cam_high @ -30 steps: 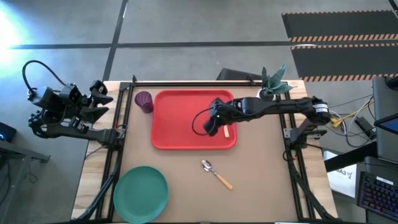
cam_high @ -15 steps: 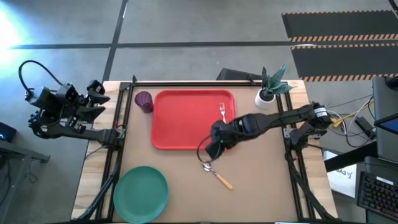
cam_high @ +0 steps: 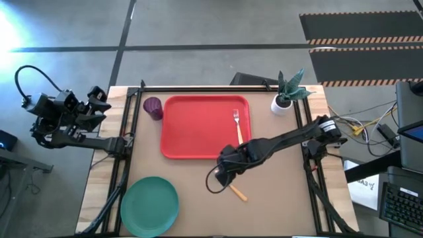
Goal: Pick and place plate/cup/fork/spoon on tray
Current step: Put the orange spoon on the red tray to the left of the orange fork
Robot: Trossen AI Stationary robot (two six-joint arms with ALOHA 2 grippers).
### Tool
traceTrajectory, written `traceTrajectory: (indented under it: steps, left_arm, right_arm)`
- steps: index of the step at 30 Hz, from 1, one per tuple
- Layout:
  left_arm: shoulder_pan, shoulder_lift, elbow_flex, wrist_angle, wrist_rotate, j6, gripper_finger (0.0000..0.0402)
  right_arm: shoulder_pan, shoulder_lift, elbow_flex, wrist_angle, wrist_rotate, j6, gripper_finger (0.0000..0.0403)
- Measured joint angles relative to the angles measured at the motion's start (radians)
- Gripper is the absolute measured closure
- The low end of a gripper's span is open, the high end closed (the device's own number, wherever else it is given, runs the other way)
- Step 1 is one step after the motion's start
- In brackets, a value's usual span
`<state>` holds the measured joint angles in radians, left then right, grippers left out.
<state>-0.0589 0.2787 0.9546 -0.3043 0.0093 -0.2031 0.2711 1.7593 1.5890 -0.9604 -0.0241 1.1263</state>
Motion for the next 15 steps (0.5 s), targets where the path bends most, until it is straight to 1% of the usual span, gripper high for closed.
traceTrajectory:
  steps: [8, 15]
  left_arm:
    - [0.000, 0.000, 0.000, 0.001, 0.013, 0.000, 0.0242]
    - [0.000, 0.000, 0.000, 0.001, 0.015, 0.000, 0.0242]
  right_arm:
    - [0.006, 0.044, 0.003, -0.002, -0.088, -0.044, 0.0250]
    - [0.012, 0.071, 0.003, -0.009, -0.137, -0.052, 0.0250]
